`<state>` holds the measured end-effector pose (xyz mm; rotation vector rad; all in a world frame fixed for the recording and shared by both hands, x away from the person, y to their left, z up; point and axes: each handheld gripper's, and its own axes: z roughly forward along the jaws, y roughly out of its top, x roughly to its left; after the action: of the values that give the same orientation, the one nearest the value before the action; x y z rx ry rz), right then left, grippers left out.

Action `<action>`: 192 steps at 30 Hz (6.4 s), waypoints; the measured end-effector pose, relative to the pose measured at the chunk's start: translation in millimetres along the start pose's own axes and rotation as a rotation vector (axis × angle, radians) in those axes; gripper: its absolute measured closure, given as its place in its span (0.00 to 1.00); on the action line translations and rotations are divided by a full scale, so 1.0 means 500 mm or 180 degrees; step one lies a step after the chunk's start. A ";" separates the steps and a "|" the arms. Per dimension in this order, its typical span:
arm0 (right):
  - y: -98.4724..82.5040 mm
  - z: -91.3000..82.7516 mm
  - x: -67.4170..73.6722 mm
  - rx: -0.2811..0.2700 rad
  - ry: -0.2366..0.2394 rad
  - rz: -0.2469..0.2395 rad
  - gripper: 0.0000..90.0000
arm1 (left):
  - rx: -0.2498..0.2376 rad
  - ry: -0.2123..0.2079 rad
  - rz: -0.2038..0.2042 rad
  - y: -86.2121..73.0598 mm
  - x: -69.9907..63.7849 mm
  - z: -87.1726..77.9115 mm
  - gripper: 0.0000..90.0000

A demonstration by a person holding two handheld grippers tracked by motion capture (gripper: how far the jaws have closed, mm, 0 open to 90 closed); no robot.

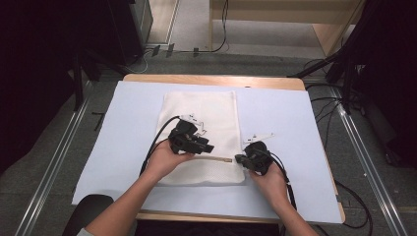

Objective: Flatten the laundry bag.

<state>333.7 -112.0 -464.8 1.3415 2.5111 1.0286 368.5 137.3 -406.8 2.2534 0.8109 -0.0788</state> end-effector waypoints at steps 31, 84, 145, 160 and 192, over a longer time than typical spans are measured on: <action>-0.006 -0.001 0.010 -0.0054 -0.0086 -0.0177 1.00 | 0.0465 -0.0294 -0.0279 0.000 -0.023 0.135 0.90; -0.008 -0.001 0.012 -0.0072 -0.0116 -0.0211 1.00 | 0.0570 -0.0372 -0.0571 0.015 -0.010 0.153 0.92; -0.018 0.003 0.029 -0.0137 -0.0188 -0.0128 1.00 | 0.0436 -0.0383 -0.0749 -0.002 -0.011 0.151 0.99; -0.020 0.003 0.032 -0.0147 -0.0222 -0.0182 1.00 | 0.0581 -0.0439 -0.0797 -0.003 0.015 0.129 0.99; -0.022 0.003 0.030 -0.0179 -0.0212 -0.0184 1.00 | 0.0612 -0.0312 -0.0832 -0.026 0.039 0.078 0.99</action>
<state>317.6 -104.0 -469.6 1.2588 2.4391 1.0178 383.4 129.0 -448.8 2.2868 1.0792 -0.4020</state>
